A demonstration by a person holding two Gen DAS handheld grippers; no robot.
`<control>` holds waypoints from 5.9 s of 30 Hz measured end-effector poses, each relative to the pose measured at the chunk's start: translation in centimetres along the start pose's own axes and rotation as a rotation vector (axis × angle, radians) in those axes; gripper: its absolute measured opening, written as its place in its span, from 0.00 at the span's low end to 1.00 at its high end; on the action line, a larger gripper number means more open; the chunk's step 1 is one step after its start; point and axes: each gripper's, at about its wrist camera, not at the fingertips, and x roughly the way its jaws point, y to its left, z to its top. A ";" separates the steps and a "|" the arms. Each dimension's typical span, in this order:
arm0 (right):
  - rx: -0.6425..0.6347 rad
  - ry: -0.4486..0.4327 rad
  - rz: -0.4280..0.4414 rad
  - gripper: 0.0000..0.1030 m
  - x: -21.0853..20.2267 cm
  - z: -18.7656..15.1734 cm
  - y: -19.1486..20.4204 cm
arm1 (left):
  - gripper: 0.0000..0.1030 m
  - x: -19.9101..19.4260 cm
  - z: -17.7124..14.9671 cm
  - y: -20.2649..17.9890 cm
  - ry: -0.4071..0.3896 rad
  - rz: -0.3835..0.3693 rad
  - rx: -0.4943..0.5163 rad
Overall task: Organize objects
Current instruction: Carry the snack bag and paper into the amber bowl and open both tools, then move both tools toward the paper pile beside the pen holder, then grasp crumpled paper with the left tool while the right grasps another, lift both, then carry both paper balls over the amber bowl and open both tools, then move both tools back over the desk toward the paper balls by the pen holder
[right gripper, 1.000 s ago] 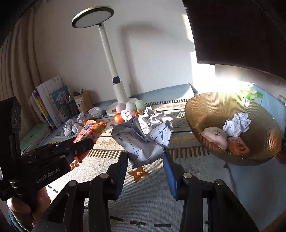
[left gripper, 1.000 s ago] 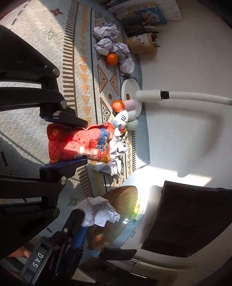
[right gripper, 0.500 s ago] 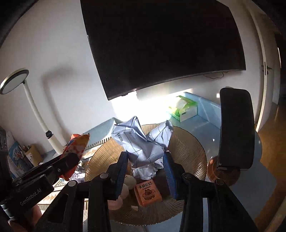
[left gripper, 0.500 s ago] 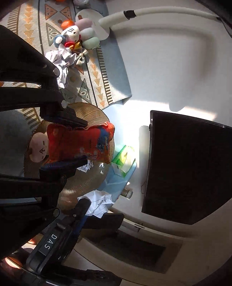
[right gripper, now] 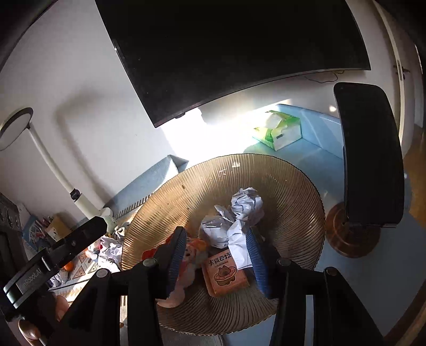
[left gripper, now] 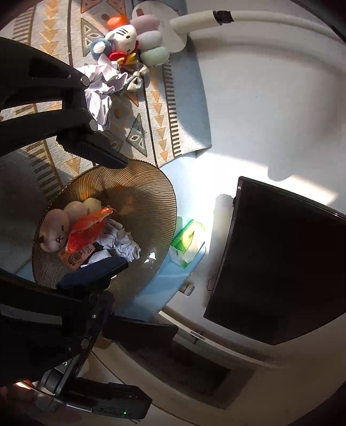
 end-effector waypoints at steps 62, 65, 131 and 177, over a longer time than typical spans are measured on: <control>-0.648 0.459 0.418 0.63 22.8 -18.3 47.6 | 0.55 -18.4 -9.0 42.8 -0.048 0.334 -0.719; -0.655 0.437 0.386 0.50 23.1 -18.3 47.9 | 0.44 -17.8 -8.9 42.4 -0.041 0.362 -0.696; -0.150 -0.172 -0.121 0.44 -3.9 1.1 3.4 | 0.39 0.5 1.0 -1.2 0.024 0.033 0.018; -0.514 0.053 0.155 0.73 8.0 -14.1 25.5 | 0.94 -15.6 -11.6 23.7 -0.151 0.422 -0.439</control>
